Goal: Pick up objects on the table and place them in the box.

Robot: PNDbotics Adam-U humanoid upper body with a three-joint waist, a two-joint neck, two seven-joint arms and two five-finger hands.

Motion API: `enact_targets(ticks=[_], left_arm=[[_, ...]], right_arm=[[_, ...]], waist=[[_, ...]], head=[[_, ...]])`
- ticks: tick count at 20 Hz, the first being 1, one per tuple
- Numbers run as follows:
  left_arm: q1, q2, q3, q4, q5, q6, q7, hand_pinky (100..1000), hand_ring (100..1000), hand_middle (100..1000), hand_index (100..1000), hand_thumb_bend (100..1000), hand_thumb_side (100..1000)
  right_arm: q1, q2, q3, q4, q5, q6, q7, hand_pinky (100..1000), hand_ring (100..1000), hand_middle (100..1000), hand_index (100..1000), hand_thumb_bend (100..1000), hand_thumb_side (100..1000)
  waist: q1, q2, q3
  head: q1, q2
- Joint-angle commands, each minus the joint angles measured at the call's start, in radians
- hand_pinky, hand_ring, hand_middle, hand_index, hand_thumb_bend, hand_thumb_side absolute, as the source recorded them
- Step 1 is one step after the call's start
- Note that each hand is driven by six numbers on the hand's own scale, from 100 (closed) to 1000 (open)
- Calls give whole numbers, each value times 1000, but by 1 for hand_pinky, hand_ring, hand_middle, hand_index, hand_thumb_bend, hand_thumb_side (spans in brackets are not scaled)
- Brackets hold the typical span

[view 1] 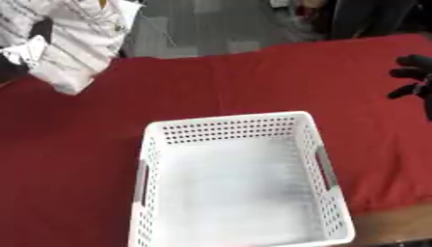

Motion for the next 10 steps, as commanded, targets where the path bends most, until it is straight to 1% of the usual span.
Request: enact_targets(ticks=[1, 7, 10], left_arm=[[-30, 13, -31, -19, 29, -38, -18, 335, 112, 100, 155, 100, 372], [-58, -18, -119, -19, 59, -105, -100, 335, 114, 100, 156, 100, 357], [-58, -29, -164, -19, 51, -136, -149, 335, 114, 100, 156, 100, 351]], right_arm=[[0, -16, 0, -16, -5, 0, 3, 581, 777, 801, 893, 386, 927], [-2, -15, 3, -16, -8, -1, 8, 581, 777, 801, 893, 384, 926], [-3, -15, 4, -16, -9, -2, 10, 581, 777, 801, 893, 384, 926]], waist=[[0, -15, -2], [1, -15, -8], [1, -15, -10]], head=[[-1, -13], [4, -14], [6, -15]])
